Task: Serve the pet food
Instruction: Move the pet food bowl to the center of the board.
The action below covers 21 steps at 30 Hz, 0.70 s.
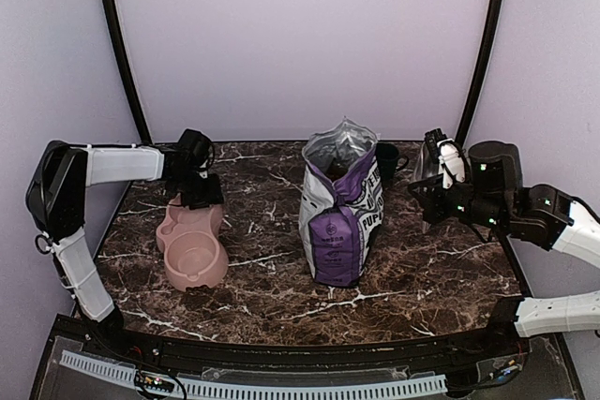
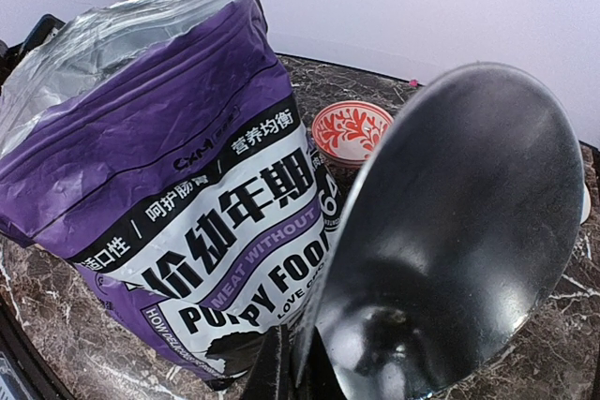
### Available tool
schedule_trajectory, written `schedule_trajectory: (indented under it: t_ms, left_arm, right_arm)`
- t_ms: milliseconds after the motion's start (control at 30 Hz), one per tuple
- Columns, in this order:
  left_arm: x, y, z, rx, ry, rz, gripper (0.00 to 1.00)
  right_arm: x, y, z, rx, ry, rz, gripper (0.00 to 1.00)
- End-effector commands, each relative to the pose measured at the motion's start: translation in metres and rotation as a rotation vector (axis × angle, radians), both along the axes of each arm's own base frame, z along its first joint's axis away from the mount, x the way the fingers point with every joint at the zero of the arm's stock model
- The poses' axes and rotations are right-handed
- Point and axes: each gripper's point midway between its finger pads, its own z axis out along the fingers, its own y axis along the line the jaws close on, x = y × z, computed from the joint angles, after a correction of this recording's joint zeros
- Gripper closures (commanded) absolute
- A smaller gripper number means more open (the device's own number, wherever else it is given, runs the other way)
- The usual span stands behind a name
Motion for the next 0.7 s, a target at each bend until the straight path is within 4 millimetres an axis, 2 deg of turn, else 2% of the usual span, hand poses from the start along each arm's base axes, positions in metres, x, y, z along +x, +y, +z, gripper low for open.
schedule_trajectory:
  t_ms: [0, 167, 333, 533, 667]
  left_arm:
    - [0.007, -0.008, 0.052, -0.051, -0.125, -0.036, 0.55]
    - [0.004, -0.010, 0.087, -0.075, -0.206, -0.069, 0.52]
    - [-0.005, -0.017, 0.130, -0.121, -0.301, -0.126, 0.51]
    - [-0.028, -0.037, 0.192, -0.208, -0.428, -0.250, 0.48]
    - [-0.048, -0.056, 0.227, -0.237, -0.487, -0.349, 0.48]
  right_arm:
    - [0.003, 0.000, 0.020, 0.046, -0.042, -0.007, 1.00]
    - [0.002, 0.002, 0.029, 0.058, -0.053, 0.007, 1.00]
    - [0.001, 0.009, 0.041, 0.063, -0.062, 0.043, 1.00]
    - [0.001, 0.030, 0.079, 0.063, -0.124, 0.150, 1.00]
    - [0.004, 0.050, 0.093, 0.054, -0.141, 0.217, 1.00]
